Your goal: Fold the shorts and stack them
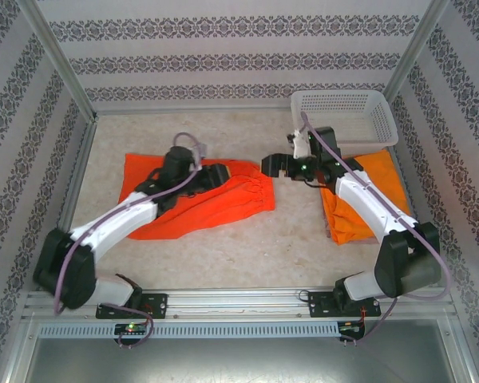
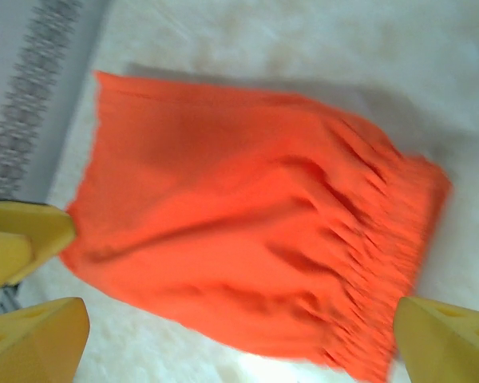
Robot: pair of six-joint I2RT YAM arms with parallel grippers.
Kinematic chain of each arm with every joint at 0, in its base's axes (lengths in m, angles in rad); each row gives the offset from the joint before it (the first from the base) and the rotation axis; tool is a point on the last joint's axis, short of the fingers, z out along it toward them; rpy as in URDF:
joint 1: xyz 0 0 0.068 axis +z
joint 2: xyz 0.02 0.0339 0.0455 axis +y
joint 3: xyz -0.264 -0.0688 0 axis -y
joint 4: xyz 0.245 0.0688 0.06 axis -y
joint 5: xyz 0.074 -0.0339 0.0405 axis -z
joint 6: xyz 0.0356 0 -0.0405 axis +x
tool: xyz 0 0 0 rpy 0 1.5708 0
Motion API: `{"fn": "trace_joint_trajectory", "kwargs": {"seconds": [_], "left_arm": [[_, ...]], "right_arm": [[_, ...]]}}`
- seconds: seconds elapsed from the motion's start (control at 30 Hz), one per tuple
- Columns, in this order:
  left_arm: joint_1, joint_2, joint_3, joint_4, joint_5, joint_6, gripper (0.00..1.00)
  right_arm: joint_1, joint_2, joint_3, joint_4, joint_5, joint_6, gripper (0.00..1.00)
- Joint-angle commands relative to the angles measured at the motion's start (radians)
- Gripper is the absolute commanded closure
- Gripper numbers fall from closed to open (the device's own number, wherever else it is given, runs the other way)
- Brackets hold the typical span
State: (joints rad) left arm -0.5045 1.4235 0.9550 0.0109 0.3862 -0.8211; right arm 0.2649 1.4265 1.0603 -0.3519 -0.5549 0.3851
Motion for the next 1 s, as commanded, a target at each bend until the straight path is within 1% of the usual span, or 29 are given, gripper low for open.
{"fn": "trace_joint_trajectory", "kwargs": {"seconds": [0.0, 0.07, 0.2, 0.33, 0.47, 0.6, 0.83, 0.97], "left_arm": [[-0.071, 0.158, 0.114, 0.132, 0.018, -0.041, 0.63], [-0.093, 0.267, 0.17, 0.171, 0.041, -0.071, 0.7], [-0.121, 0.454, 0.279, 0.179, 0.055, -0.085, 0.77], [-0.12, 0.566, 0.29, 0.167, 0.03, -0.083, 0.83], [-0.115, 0.586, 0.197, 0.182, -0.033, -0.08, 0.87], [-0.103, 0.564, 0.079, 0.262, -0.051, -0.114, 0.89], [-0.095, 0.547, -0.024, 0.308, -0.071, -0.127, 0.92], [-0.096, 0.542, -0.04, 0.314, -0.07, -0.127, 0.94]], "right_arm": [[-0.028, -0.065, -0.107, 0.066, 0.031, 0.013, 0.02], [-0.035, -0.075, -0.153, 0.096, 0.031, 0.029, 0.02], [-0.037, -0.046, -0.197, 0.128, 0.031, 0.048, 0.03], [-0.037, 0.012, -0.206, 0.153, 0.038, 0.077, 0.06], [-0.033, 0.084, -0.186, 0.138, 0.066, 0.123, 0.13], [-0.008, 0.145, -0.17, 0.161, 0.07, 0.17, 0.19], [0.07, 0.269, -0.121, 0.206, 0.082, 0.263, 0.22], [0.102, 0.341, -0.098, 0.242, 0.089, 0.315, 0.24]]}}
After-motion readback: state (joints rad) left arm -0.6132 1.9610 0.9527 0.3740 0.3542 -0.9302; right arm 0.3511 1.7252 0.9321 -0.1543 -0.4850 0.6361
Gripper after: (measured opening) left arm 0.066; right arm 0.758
